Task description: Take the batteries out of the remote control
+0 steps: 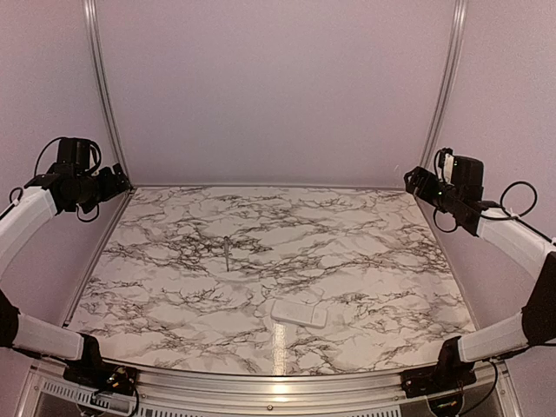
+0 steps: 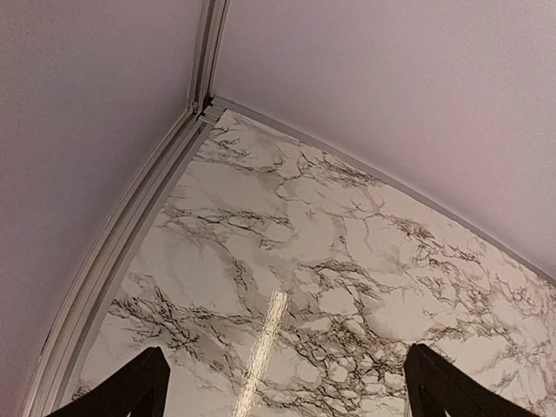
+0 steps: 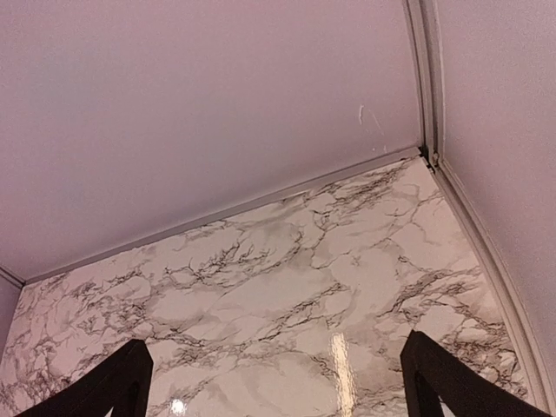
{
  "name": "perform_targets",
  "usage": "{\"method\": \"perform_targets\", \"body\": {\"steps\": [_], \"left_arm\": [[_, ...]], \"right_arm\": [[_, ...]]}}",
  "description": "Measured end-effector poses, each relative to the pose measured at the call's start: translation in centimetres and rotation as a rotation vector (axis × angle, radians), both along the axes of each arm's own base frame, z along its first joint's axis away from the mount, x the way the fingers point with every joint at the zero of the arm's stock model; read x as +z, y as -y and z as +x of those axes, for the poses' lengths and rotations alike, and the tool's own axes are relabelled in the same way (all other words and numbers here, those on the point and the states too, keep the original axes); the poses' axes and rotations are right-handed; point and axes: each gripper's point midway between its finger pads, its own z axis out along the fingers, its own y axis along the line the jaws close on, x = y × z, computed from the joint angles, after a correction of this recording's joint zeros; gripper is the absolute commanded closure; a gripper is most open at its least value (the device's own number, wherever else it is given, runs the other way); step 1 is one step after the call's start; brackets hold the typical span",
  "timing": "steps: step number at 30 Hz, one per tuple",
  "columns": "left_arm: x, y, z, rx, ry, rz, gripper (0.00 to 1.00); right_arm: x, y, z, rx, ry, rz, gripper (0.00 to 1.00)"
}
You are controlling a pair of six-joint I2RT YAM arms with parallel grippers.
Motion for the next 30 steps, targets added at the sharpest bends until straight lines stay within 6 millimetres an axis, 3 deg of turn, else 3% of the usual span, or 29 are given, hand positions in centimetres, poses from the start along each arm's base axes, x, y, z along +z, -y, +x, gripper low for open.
{"method": "perform_targets", "body": {"steps": [8, 13, 21, 26, 30], "left_arm": [[0.1, 0.5, -2.1, 0.0, -0.019, -0.052, 0.01], [-1.2, 0.3, -3.9, 0.015, -0.046, -0.059, 0.01], [-1.0, -1.2, -5.9, 0.107, -0.008, -0.054, 0.01], [-2.6, -0.8, -5.8, 0.089, -0.053, -0.058, 0.01], [-5.1, 0.0, -5.8, 0.043, -0.122, -0.066, 0.01]], "right_arm": [[-2.5, -0.3, -0.9, 0.009, -0.117, 0.018, 0.02], [-2.8, -0.5, -1.3, 0.028, -0.158, 0.007, 0.02], [-3.3, -2.2, -2.2, 0.159, -0.206, -0.027, 0.02], [-4.1, -3.6, -3.1, 0.239, -0.24, -0.056, 0.02], [-4.7, -6.3, -4.1, 0.337, -0.265, -0.101, 0.01]]}}
